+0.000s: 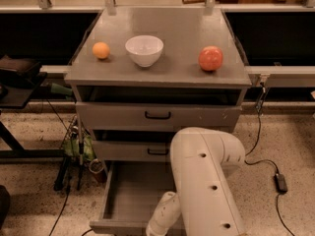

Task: Close bottom drawer

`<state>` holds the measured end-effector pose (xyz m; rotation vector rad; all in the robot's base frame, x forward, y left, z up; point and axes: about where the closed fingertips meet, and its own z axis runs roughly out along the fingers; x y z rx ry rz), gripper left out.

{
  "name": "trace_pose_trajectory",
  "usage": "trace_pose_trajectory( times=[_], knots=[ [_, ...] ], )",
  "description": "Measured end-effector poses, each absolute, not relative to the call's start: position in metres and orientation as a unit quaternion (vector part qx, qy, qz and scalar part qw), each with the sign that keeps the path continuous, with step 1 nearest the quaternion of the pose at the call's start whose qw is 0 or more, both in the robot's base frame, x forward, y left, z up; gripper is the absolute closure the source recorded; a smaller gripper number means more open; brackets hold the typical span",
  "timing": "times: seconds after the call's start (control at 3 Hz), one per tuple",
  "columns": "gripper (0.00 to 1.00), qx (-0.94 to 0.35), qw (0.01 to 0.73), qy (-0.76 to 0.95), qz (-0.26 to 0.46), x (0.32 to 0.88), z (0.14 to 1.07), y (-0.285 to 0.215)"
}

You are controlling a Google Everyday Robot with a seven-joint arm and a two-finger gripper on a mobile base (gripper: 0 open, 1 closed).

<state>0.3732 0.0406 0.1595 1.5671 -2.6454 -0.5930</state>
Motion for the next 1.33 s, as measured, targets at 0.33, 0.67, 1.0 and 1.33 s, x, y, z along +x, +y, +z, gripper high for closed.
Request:
trace_pose_trajectory(
  times=[0.33, 0.67, 1.0, 1.33],
  knots=[
    [0.14, 0.501, -0.009, -0.845, -0.187, 0.3877, 0.1674, 0.0506],
    [0.00, 0.501, -0.009, -0.845, -0.187, 0.3841, 0.1703, 0.0510],
    [0.00, 0.501, -0.009, -0.845, -0.187, 0.3808, 0.1731, 0.0551],
    [0.00, 0.502, -0.009, -0.845, -0.187, 0.3802, 0.1733, 0.0573]
  ],
)
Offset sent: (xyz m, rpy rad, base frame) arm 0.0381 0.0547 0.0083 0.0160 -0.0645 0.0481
